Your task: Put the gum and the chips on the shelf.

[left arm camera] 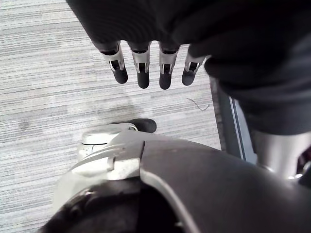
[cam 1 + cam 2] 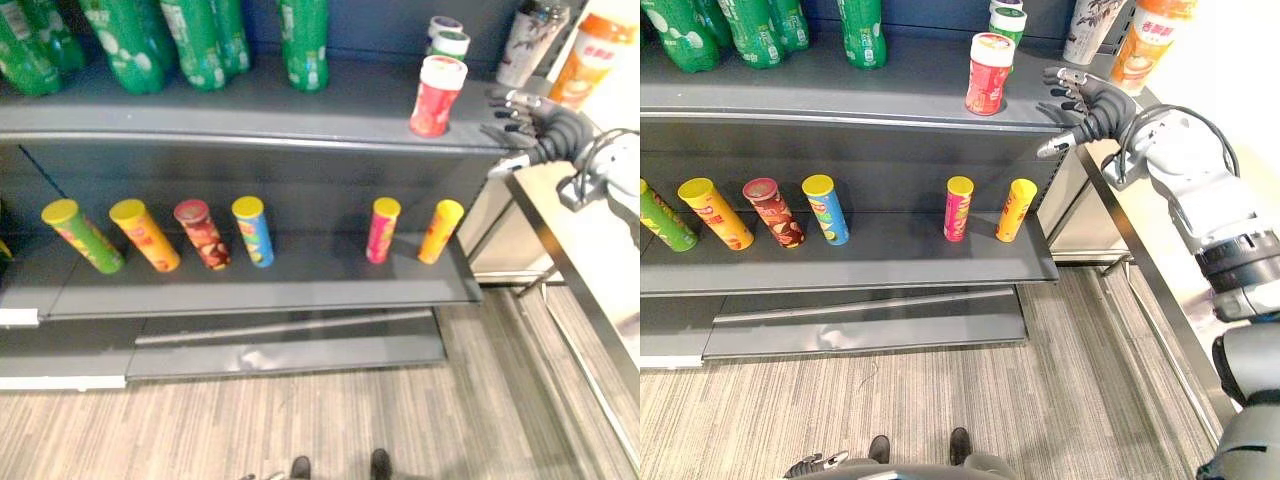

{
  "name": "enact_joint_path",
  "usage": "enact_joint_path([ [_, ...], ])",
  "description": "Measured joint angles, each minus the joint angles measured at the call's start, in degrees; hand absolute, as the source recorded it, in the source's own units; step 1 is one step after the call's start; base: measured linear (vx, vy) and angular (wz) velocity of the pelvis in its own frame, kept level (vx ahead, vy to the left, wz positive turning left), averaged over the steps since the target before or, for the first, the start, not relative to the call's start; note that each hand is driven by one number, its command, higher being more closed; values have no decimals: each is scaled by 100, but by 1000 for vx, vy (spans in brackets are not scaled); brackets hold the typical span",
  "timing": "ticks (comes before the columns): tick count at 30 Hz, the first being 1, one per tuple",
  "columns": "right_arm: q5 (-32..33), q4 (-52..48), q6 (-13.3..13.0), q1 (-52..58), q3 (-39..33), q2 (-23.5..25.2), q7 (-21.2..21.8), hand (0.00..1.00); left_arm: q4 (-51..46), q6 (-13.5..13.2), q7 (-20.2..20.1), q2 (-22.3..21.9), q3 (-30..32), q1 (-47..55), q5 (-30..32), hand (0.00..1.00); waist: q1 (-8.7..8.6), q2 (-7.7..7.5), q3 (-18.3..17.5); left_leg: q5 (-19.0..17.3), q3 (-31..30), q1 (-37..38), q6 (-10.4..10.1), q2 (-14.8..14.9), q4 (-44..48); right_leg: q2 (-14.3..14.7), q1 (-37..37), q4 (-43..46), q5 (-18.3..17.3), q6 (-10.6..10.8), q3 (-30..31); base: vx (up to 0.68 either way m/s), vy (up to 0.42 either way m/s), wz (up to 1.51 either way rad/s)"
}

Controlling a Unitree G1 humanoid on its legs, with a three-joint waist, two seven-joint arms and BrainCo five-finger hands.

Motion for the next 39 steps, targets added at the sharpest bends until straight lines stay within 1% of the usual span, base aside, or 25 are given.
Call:
enact_joint_path([
  [1, 141, -221, -36, 211, -140, -28, 31, 0, 1, 0, -15, 9, 1, 13, 1, 0, -9, -21, -28, -4, 13, 2, 0, -2, 0, -1, -4, -2, 0, 0, 12, 14, -2, -6],
  [6, 382, -1169, -222, 1092, -854, -2, 41, 0, 6, 2, -41, 36, 2, 79, 4, 0, -85, -72, -166, -15, 15, 1, -1, -14, 0, -10, -7, -4, 3, 3, 16, 0, 0, 0],
  [8, 464, -1469, -320, 1415, -1217, 146, 26, 0, 3, 4, -41, 33, 12, 149, 5, 0, -154, -73, -256, -21, 16, 0, -1, -16, 0, -12, -7, -2, 5, 6, 26, 0, 0, 0],
  [10, 610, -1744, -384, 1773, -1614, 303, 16, 0, 5, 9, -40, 23, 60, 184, 16, 0, -183, -70, -315, -28, 25, 1, -3, -15, 0, -11, -8, -2, 5, 6, 34, -1, 0, -2],
  [11, 670, -1927, -420, 2002, -1862, 434, -10, 0, 6, 9, -40, 9, 108, 218, 36, 0, -224, -62, -356, -30, 28, 2, -4, -15, 0, -11, -8, -2, 4, 7, 37, 0, 0, 0],
  [13, 838, -2214, -435, 2396, -2193, 604, -53, 0, 8, 13, -39, -9, 172, 249, 167, 0, -284, -52, -400, -32, 49, 11, -5, -14, 0, -11, -10, -3, 2, 7, 52, -14, -1, -5],
  [15, 1004, -2541, -456, 2909, -2515, 765, -81, 0, 10, 16, -37, -12, 206, 265, 209, 0, -302, -48, -426, -35, 63, 20, -4, -13, -1, -10, -9, -3, 0, 8, 57, -17, -3, -5],
  [17, 1043, -2885, -517, 3545, -2816, 1015, -57, 0, 15, 27, -35, -33, 231, 291, 218, 0, -320, -41, -476, -43, 63, 18, -1, -13, -1, -11, -12, -3, -1, 8, 57, 0, 0, 0],
  [19, 1043, -3338, -535, 4455, -3075, 1459, 77, 0, 15, 29, -32, -64, 279, 340, 223, 0, -339, -26, -568, -56, 63, 18, 3, -16, -1, -15, -12, -3, -9, 8, 55, 0, 0, 0],
  [20, 1040, -3458, -534, 4683, -3117, 1595, 119, 0, 14, 28, -32, -66, 297, 349, 223, 0, -348, -24, -577, -58, 63, 20, 3, -18, -1, -17, -10, -2, -10, 9, 54, 0, 0, 0],
  [22, 1028, -3720, -532, 5277, -3133, 2101, 289, 0, 15, 26, -34, -79, 406, 399, 225, 0, -442, -21, -579, -58, 57, 22, 2, -23, -1, -22, -9, 4, -20, 24, 48, 0, 0, 0],
  [23, 1019, -3747, -532, 5493, -3133, 2387, 343, 0, 16, 26, -39, -80, 440, 426, 225, 0, -459, -23, -582, -68, 59, 30, -12, -23, -1, -23, -8, 9, -26, 34, 51, 0, 0, 0],
  [24, 1015, -3746, -528, 5788, -3137, 2805, 376, 0, 17, 26, -40, -80, 450, 438, 226, 0, -476, -29, -587, -73, 74, 57, -20, -23, -1, -22, 2, 18, -27, 34, 63, -7, 0, -7],
  [25, 1011, -3743, -512, 6067, -3136, 3236, 382, 0, 21, 26, -39, -82, 454, 439, 228, 0, -476, -27, -597, -76, 91, 74, -20, -24, -1, -22, 8, 27, -26, 34, 83, -5, 1, -7],
  [27, 1001, -3743, -491, 6332, -3136, 3767, 369, 0, 50, 26, -37, -123, 460, 435, 227, 0, -478, -22, -609, -78, 111, 85, -23, -27, -1, -23, 7, 38, -25, 33, 105, -13, 4, -6],
  [28, 984, -3743, -485, 6518, -3131, 4193, 335, 0, 67, 26, -29, -129, 492, 435, 227, 0, -483, -19, -616, -80, 128, 99, -25, -31, 0, -25, 6, 56, -24, 33, 119, -20, 6, -6],
  [29, 980, -3742, -485, 6594, -3123, 4351, 306, 0, 67, 26, -21, -138, 504, 436, 226, 0, -480, -19, -616, -80, 136, 108, -25, -32, -1, -26, 6, 71, -24, 33, 125, -24, 6, -6],
  [30, 904, -3741, -492, 6740, -3096, 4613, 278, 0, 67, 26, 0, -147, 505, 436, 225, 0, -469, -20, -617, -80, 155, 125, -26, -33, 0, -25, 5, 95, -25, 32, 142, -21, 5, -9],
  [31, 683, -3702, -516, 6875, -3003, 4802, 262, 0, 66, 26, 18, -152, 504, 438, 225, 0, -463, 31, -586, -84, 194, 154, -23, -37, 1, -23, 18, 107, -28, 37, 171, -20, 5, -11],
  [32, 560, -3624, -546, 6941, -2907, 4863, 257, 0, 67, 27, 26, -155, 503, 441, 225, 0, -461, 29, -589, -87, 209, 176, -20, -38, 1, -23, 37, 108, -28, 38, 184, -21, 6, -8],
  [34, 238, -3124, -540, 7180, -2530, 5001, 262, 0, 82, 28, 50, -145, 462, 448, 227, 0, -457, 39, -622, -122, 223, 200, 29, -44, 1, -27, 67, 102, -41, 24, 192, -9, 4, -2],
  [35, 78, -2759, -503, 7302, -2289, 5075, 255, 0, 120, 28, 60, -140, 435, 431, 227, 0, -455, 52, -619, -123, 239, 200, 30, -48, 1, -35, 71, 97, -50, 12, 191, 0, 0, 0],
  [36, 80, -2609, -446, 7370, -2169, 5108, 258, 0, 121, 29, 74, -144, 428, 429, 228, 0, -455, 64, -616, -123, 252, 199, 31, -49, 1, -38, 71, 95, -50, 12, 192, 0, 0, 0],
  [37, 82, -2409, -328, 7537, -1943, 5187, 265, 0, 121, 31, 100, -158, 390, 423, 228, 0, -450, 99, -618, -123, 272, 198, 31, -50, 1, -43, 71, 92, -50, 12, 195, 0, 0, 0],
  [39, 89, -2281, -213, 7744, -1682, 5276, 301, 0, 124, 36, 116, -172, 335, 408, 226, 0, -444, 149, -609, -124, 285, 198, 31, -49, 1, -44, 73, 93, -51, 12, 197, 0, 0, 0],
])
